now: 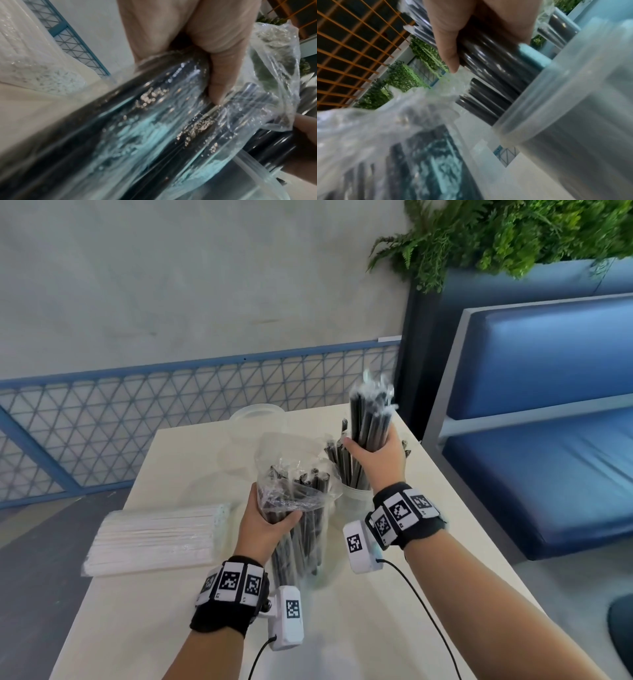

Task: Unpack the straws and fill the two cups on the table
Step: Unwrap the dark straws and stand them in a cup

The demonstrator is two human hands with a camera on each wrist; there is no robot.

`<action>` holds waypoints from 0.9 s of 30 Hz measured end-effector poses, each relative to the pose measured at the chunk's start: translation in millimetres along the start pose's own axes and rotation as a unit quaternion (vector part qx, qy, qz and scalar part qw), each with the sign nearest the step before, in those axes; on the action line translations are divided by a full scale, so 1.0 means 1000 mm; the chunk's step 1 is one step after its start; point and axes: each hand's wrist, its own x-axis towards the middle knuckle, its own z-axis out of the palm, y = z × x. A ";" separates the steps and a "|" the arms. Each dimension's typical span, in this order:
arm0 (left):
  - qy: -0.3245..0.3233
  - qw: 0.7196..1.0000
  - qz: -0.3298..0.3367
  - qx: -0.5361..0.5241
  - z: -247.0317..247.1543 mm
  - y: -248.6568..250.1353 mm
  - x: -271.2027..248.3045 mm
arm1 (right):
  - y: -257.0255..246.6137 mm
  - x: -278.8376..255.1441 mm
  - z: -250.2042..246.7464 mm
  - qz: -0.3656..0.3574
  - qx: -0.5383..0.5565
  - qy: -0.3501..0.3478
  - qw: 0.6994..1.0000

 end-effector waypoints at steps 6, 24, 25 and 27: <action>-0.001 1.000 -0.004 0.000 0.003 0.005 -0.004 | -0.011 0.002 -0.005 -0.110 0.028 0.017 0.993; -0.001 1.000 0.021 -0.017 -0.003 -0.003 -0.004 | 0.003 -0.052 0.014 -0.180 -0.228 -0.238 0.927; -0.005 0.999 0.027 -0.017 -0.004 -0.004 -0.005 | 0.007 -0.053 0.015 -0.158 -0.229 -0.261 0.924; -0.017 0.999 0.034 -0.017 -0.005 -0.002 -0.006 | 0.010 -0.055 0.016 -0.133 -0.206 -0.289 0.925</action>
